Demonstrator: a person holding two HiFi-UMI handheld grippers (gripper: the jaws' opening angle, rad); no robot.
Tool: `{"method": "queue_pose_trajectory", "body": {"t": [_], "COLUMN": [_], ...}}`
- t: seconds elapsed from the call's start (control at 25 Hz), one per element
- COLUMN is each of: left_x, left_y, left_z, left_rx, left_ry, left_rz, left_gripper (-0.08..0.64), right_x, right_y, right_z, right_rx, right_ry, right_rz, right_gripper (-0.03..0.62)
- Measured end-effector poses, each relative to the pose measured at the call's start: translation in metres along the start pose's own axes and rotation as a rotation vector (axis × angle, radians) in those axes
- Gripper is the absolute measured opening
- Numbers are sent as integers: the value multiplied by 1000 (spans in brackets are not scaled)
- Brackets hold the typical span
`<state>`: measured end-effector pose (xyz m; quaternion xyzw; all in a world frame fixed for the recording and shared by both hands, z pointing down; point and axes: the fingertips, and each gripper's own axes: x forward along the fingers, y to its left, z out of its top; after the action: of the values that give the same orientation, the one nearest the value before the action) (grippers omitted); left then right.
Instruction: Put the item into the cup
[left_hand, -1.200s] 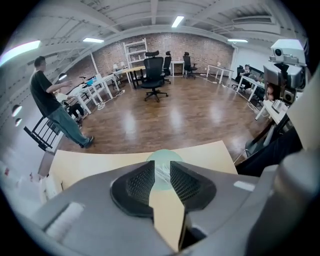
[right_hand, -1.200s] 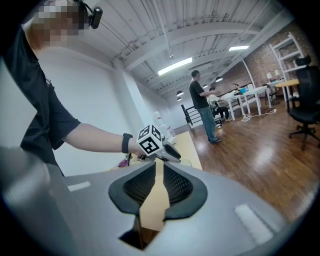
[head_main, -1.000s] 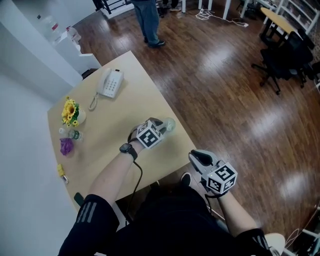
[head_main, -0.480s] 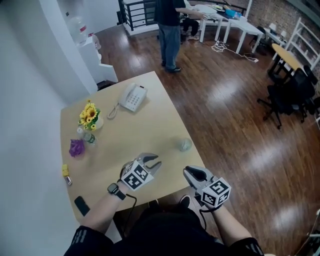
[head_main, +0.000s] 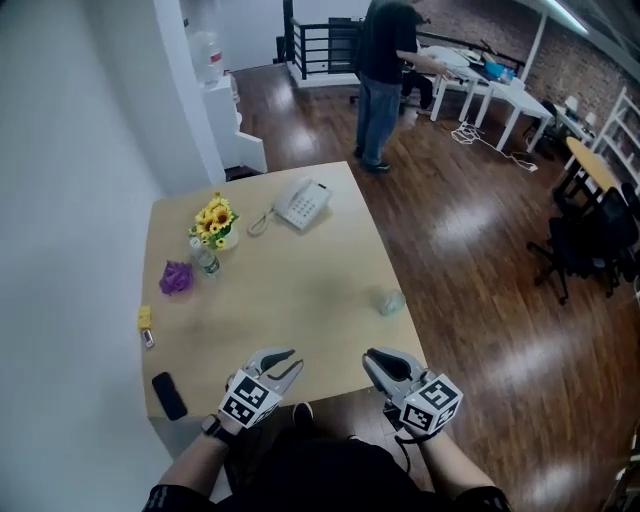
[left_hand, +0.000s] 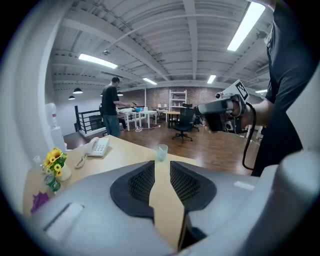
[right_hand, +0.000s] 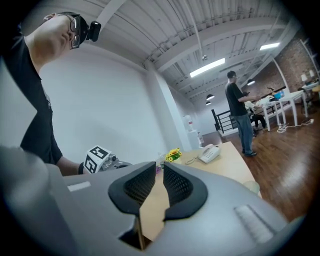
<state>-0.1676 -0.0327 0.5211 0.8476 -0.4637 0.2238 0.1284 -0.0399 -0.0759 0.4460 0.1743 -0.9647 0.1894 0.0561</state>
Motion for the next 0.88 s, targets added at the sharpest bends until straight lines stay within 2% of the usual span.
{"method": "queue_pose_trajectory", "body": {"t": [0.24, 0.52, 0.68, 0.88], "left_x": [-26, -37, -46, -58], "left_y": [-62, -153, -180, -198], "left_z": [-6, -9, -8, -11], "left_rx": [-115, -230, -240, -231], "left_ry": [-66, -91, -107, -118], "left_rz": [116, 177, 193, 198], "left_gripper": [100, 135, 137, 137], "right_x": [-41, -115, -143, -160], "right_y": [25, 32, 38, 41], "right_z": [-17, -55, -64, -75], "right_rx": [-29, -11, -38, -15], "right_ry": [24, 90, 109, 111], "right_rz": [120, 186, 201, 174], "right_gripper": [57, 55, 27, 9]}}
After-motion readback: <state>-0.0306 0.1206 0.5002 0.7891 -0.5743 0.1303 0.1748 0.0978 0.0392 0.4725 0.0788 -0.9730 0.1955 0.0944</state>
